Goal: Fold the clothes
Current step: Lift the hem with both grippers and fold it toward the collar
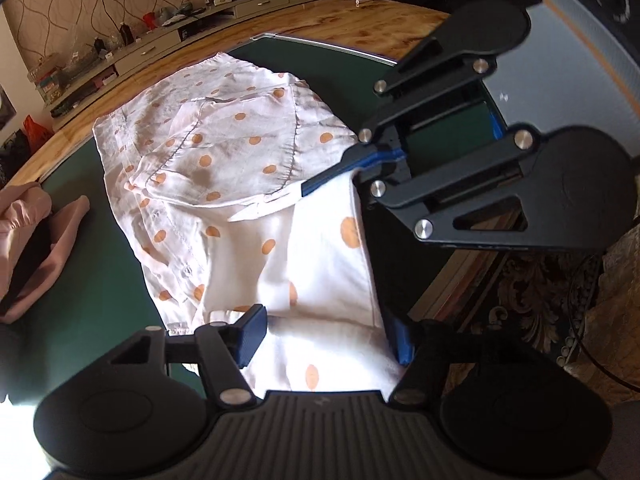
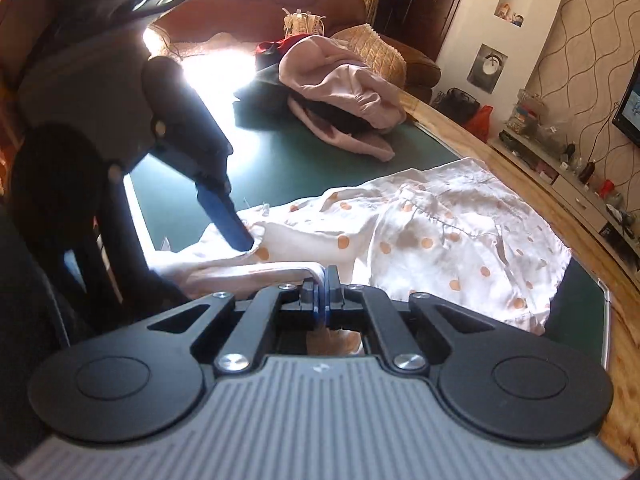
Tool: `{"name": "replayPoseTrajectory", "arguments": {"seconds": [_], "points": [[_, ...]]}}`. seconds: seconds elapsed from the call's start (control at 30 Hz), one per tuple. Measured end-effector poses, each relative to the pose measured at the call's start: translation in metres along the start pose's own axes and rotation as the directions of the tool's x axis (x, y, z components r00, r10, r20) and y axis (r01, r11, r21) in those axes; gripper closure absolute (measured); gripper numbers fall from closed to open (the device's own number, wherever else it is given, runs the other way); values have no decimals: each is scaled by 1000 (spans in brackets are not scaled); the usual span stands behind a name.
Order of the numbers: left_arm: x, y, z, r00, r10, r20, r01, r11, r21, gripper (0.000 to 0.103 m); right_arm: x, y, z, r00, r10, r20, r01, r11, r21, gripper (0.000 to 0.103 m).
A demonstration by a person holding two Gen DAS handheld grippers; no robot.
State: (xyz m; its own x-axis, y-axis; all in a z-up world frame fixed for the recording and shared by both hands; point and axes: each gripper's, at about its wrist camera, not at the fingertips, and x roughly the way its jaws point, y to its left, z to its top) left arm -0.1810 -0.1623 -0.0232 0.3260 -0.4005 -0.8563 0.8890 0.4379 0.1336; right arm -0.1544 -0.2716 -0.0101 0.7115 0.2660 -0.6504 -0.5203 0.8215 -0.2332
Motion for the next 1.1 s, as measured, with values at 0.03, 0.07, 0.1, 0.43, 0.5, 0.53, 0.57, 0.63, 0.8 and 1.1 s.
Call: {"name": "replayPoseTrajectory", "arguments": {"seconds": [0.03, 0.07, 0.1, 0.43, 0.5, 0.53, 0.57, 0.63, 0.8, 1.1], "points": [[0, -5, 2, 1000, 17, 0, -17, 1000, 16, 35, -3, -1, 2, 1000, 1, -9, -1, 1000, 5, 99], [0, -10, 4, 1000, 31, 0, -31, 999, 31, 34, -3, -2, 4, 1000, -2, -20, 2, 1000, 10, 99], [0, -14, 6, 999, 41, -3, -41, 998, 48, 34, 0, -5, 7, 999, -5, -33, 6, 1000, 15, 99], [-9, -36, 11, 1000, -11, -4, 12, 992, 124, 31, -1, -18, 13, 996, -3, -84, 11, 995, 96, 98], [-6, -40, 12, 1000, 0, -13, 2, 990, 138, 31, -2, -19, 12, 997, -11, -82, 20, 995, 103, 98], [-4, -41, 13, 1000, 11, -18, -8, 989, 144, 31, -3, -19, 12, 997, -9, -82, 18, 994, 105, 98], [-2, -43, 15, 999, 31, -23, -27, 988, 152, 31, -4, -19, 11, 997, -2, -82, 11, 994, 111, 98], [3, -46, 18, 997, 67, -32, -61, 985, 163, 31, -5, -20, 11, 996, 8, -85, 3, 992, 123, 98], [14, -55, 30, 995, 73, -62, -57, 971, 230, 31, -5, -22, 12, 995, 26, -94, -13, 990, 141, 98], [43, -51, 42, 991, 46, -124, -11, 964, 267, 31, -4, -24, 0, 992, 53, -113, -30, 981, 190, 98]]}}
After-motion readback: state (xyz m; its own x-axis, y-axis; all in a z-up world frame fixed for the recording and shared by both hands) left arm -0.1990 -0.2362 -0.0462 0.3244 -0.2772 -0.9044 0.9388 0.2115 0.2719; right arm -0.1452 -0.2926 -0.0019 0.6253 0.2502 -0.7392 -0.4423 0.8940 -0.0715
